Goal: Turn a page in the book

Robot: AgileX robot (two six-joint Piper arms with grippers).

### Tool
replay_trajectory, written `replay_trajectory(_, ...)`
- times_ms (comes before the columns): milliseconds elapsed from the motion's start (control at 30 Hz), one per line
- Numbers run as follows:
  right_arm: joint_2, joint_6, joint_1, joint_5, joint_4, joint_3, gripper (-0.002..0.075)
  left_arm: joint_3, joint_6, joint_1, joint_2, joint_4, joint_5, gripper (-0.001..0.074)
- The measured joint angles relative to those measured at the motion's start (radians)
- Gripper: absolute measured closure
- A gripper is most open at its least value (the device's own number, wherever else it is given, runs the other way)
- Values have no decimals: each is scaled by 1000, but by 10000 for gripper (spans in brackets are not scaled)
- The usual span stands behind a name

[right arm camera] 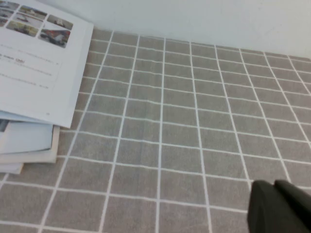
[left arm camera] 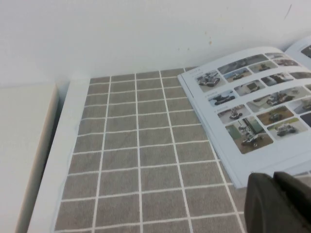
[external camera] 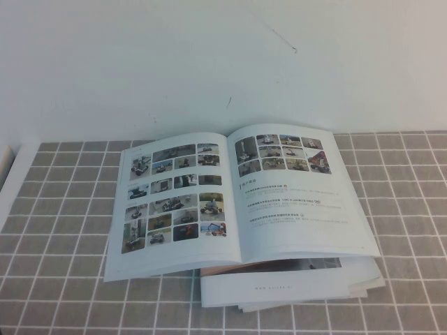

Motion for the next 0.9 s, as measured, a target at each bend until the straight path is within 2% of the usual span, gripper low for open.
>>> replay_trajectory(100, 0, 0, 0, -27, -3, 4, 729, 0, 0, 0, 0, 0, -29, 738)
replay_trajectory(433, 0, 0, 0, -289, -5, 8, 729, 0, 0, 0, 0, 0, -211, 738)
replay_trajectory(633, 0, 0, 0, -343, -5, 8, 729, 0, 12, 0, 0, 13, -233, 738)
replay_trajectory(900, 0, 157, 0, -370, 71, 8, 729, 0, 25, 0, 0, 26, -231, 738)
